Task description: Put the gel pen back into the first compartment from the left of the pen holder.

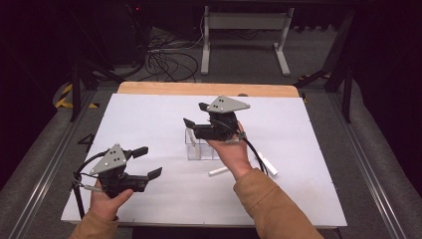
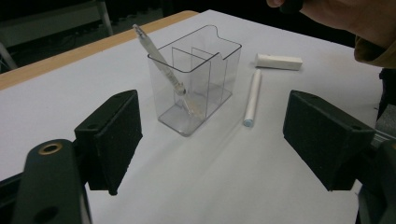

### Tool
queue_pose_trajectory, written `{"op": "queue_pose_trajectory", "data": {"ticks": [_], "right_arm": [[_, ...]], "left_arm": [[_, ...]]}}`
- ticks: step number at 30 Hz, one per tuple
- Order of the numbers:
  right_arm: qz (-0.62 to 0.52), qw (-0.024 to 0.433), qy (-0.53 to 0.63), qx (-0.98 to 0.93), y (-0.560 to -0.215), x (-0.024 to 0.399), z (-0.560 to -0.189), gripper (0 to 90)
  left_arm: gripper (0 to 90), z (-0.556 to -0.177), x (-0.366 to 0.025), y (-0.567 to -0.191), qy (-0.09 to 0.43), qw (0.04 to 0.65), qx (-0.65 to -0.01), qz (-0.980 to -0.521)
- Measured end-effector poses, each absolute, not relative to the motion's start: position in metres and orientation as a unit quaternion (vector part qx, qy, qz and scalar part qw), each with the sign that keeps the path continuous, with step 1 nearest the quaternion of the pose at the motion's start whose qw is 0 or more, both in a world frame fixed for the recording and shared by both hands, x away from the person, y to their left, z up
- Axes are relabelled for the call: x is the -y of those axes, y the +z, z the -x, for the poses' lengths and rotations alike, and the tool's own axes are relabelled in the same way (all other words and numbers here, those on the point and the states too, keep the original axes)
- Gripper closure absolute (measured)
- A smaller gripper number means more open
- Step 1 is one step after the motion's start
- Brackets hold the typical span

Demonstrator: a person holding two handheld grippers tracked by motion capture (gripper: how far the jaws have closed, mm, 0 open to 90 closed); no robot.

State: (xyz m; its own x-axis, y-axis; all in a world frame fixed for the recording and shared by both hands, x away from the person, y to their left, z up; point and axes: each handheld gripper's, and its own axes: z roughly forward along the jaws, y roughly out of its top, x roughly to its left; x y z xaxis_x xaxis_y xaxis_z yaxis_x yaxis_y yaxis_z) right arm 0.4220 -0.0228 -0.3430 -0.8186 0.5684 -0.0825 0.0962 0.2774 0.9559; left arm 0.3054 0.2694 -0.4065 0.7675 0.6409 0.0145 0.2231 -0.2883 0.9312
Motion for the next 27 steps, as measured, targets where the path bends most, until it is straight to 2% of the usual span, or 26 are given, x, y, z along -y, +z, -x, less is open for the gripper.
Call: {"op": "queue_pose_trajectory", "data": {"ticks": [15,21,27], "right_arm": [[-0.21,0.212,0.578,-0.76,-0.332,0.059,-0.408,30.1],[-0.219,0.209,0.585,-0.753,-0.333,0.085,-0.399,24.4],[-0.214,0.221,0.575,-0.758,-0.336,0.106,-0.389,23.6]], "left_arm": [[20.0,-0.304,-0.266,-0.405,0.194,0.53,-0.278,-0.777],[17.7,-0.303,-0.264,-0.404,0.186,0.534,-0.281,-0.775],[13.1,-0.303,-0.257,-0.406,0.18,0.53,-0.286,-0.777]]}}
